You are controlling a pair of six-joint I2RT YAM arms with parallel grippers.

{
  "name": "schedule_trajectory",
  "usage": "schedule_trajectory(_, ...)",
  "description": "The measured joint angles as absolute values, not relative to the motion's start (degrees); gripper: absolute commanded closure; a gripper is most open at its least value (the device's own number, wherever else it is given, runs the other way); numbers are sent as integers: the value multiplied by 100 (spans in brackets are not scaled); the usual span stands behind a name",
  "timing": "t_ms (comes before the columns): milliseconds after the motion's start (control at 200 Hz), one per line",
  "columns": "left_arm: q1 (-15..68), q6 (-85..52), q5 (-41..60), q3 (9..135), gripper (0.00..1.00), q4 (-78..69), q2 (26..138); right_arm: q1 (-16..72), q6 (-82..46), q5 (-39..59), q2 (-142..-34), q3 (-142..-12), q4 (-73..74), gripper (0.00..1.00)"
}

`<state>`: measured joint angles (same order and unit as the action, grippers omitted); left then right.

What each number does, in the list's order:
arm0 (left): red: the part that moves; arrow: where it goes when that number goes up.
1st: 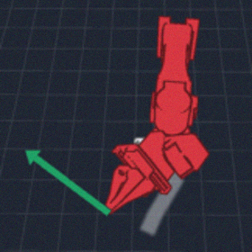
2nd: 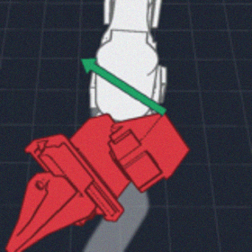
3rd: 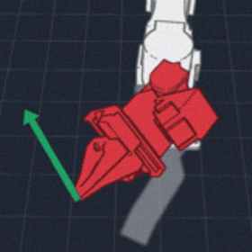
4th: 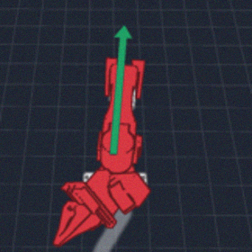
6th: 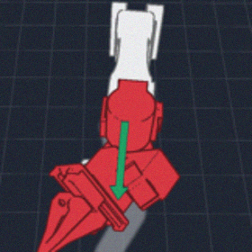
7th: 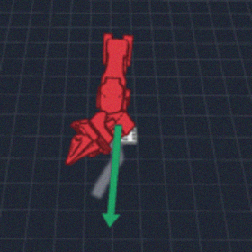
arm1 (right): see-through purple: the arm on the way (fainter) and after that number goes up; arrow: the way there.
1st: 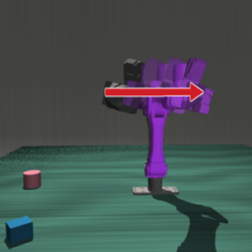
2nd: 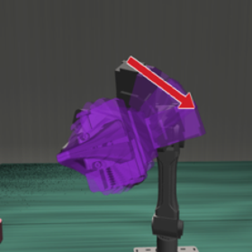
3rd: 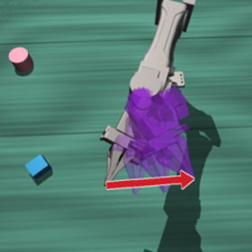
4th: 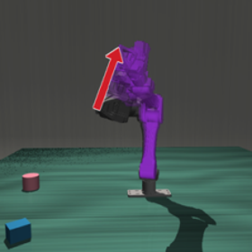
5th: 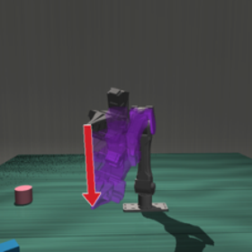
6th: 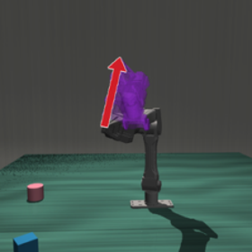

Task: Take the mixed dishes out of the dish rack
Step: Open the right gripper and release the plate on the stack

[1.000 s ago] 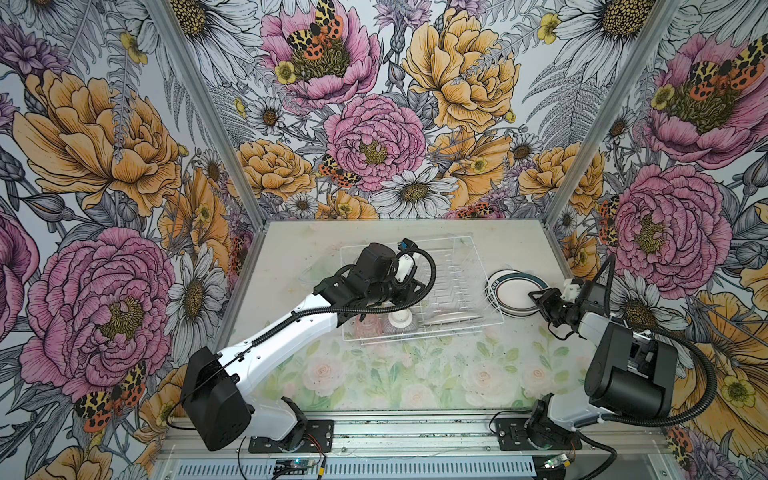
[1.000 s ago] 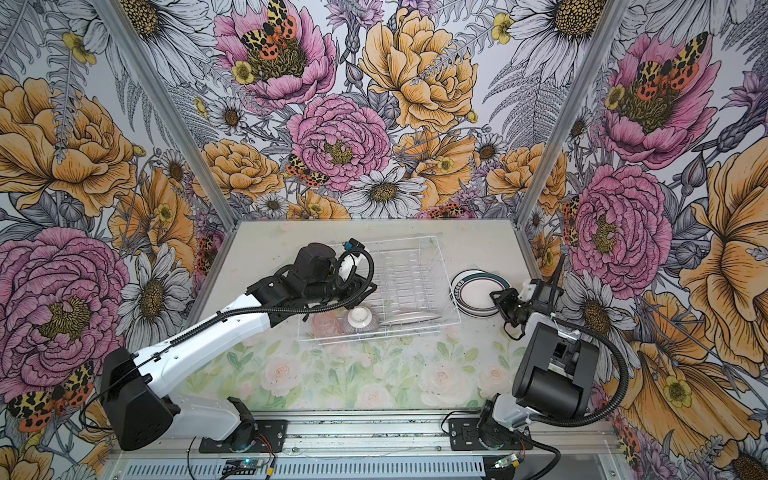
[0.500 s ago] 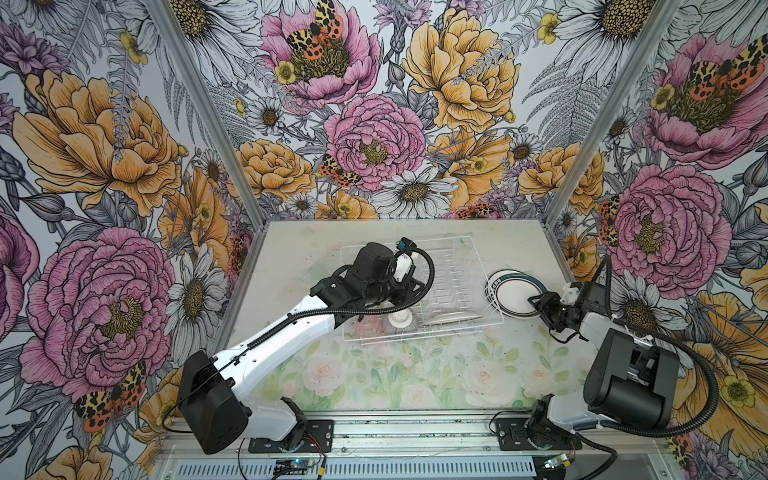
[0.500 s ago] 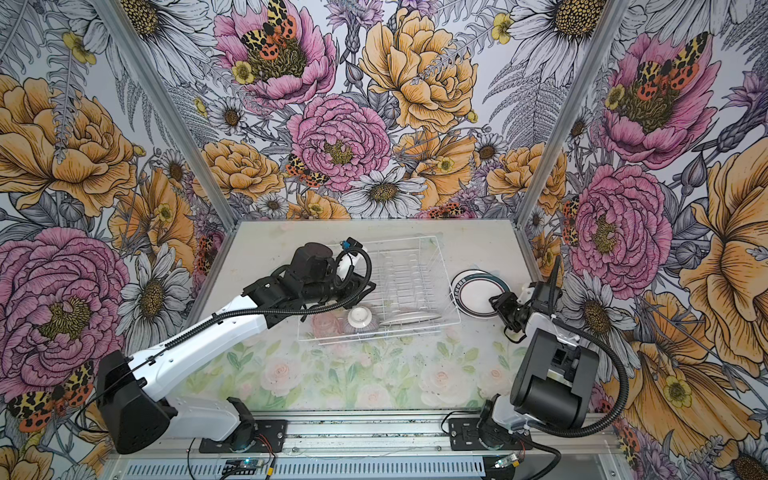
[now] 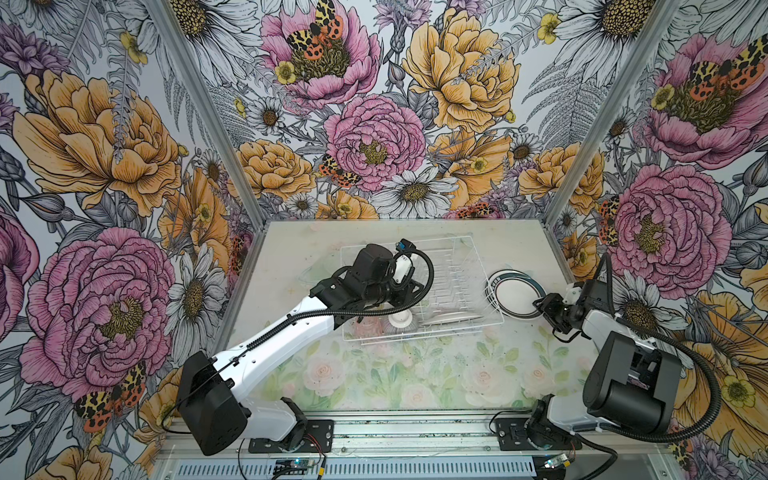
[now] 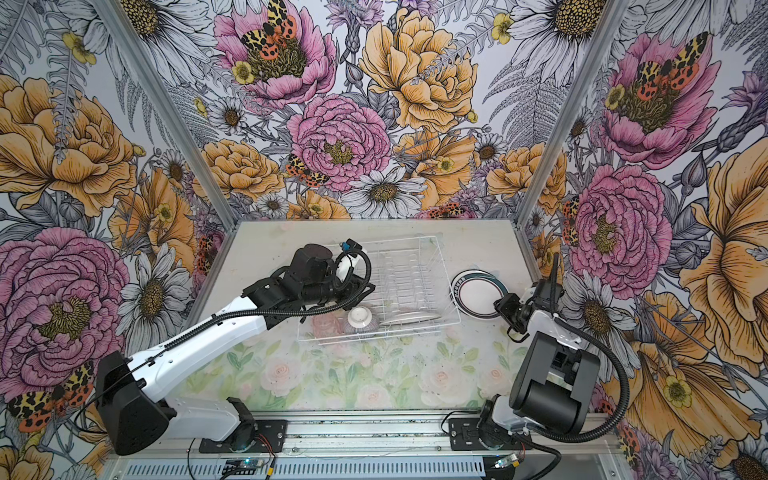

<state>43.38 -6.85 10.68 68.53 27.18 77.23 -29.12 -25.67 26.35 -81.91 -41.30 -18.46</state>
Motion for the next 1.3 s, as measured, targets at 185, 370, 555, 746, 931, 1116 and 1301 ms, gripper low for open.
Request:
schedule_trajectory(185, 4338, -685, 1068, 6783, 62, 2714, 7658, -2792, -2438, 2427, -8263, -4202, -1911, 27)
schedule_trajectory(370, 4333, -683, 1068, 6751, 62, 2711, 7647, -2563, -2427, 2088, -8385, -4348, -1977, 20)
schedule_trajectory(555, 4333, -681, 1066, 6648, 62, 2716, 7627, -2359, -2388, 1741, -8608, -4501, -2043, 12)
schedule_trajectory(746, 4300, -611, 1066, 6608, 62, 2716, 7559, -2209, -2392, 1470, -8750, -4611, -2078, 11)
schedule_trajectory(931, 4222, -576, 1068, 6598, 61, 2716, 7548, -2075, -2401, 1354, -8886, -4737, -2080, 10)
schedule_trajectory(1116, 4182, -572, 1070, 6593, 61, 2716, 7548, -1966, -2436, 1278, -9039, -4860, -2082, 8)
schedule_trajectory(1301, 4132, -554, 1072, 6589, 62, 2716, 7548, -1883, -2451, 1210, -9098, -4932, -2084, 8)
